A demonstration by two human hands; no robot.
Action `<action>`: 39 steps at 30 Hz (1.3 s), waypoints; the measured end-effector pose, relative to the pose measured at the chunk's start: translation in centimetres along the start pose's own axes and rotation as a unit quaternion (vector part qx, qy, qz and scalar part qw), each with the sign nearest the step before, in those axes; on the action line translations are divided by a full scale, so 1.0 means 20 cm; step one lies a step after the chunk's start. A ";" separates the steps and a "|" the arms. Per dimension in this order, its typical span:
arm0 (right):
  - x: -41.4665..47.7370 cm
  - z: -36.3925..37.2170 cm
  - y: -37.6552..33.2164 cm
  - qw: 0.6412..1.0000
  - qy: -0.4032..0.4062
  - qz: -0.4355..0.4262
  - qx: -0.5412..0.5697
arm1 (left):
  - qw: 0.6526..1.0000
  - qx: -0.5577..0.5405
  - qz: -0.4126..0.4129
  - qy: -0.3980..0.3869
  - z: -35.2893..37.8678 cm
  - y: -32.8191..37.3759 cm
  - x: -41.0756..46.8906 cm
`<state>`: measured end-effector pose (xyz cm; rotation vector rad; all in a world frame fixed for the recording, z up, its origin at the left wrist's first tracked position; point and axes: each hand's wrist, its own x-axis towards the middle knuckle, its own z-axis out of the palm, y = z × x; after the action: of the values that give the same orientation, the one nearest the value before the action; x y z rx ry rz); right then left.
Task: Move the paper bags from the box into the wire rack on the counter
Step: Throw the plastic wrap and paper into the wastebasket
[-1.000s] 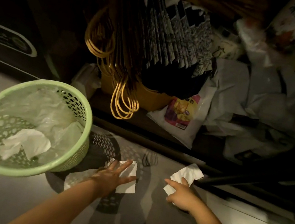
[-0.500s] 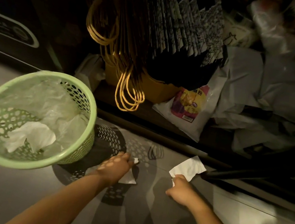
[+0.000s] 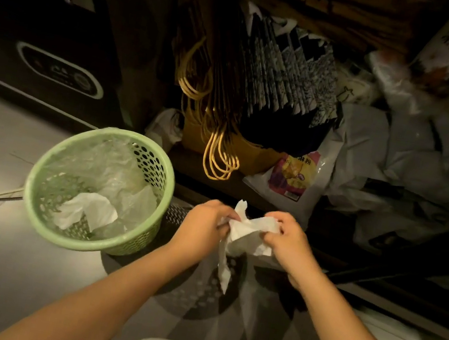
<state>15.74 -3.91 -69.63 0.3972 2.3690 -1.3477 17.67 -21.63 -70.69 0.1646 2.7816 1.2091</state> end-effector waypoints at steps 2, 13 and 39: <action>-0.06 -0.02 -0.09 0.997 -0.011 -0.001 0.076 | 0.998 -0.031 0.008 0.048 -0.08 0.07 -0.02; -0.44 0.14 -0.61 0.961 -0.166 -0.130 0.180 | 0.977 -0.054 -0.005 0.207 -0.61 0.06 -0.30; -0.12 0.80 -0.74 0.959 -0.241 -0.131 -0.068 | 0.976 0.061 -0.211 0.004 -0.86 -0.49 -0.33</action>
<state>14.74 -25.32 -64.81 -0.2703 2.1258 -1.2081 21.34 -41.71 -65.81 -0.4043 2.7002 0.9355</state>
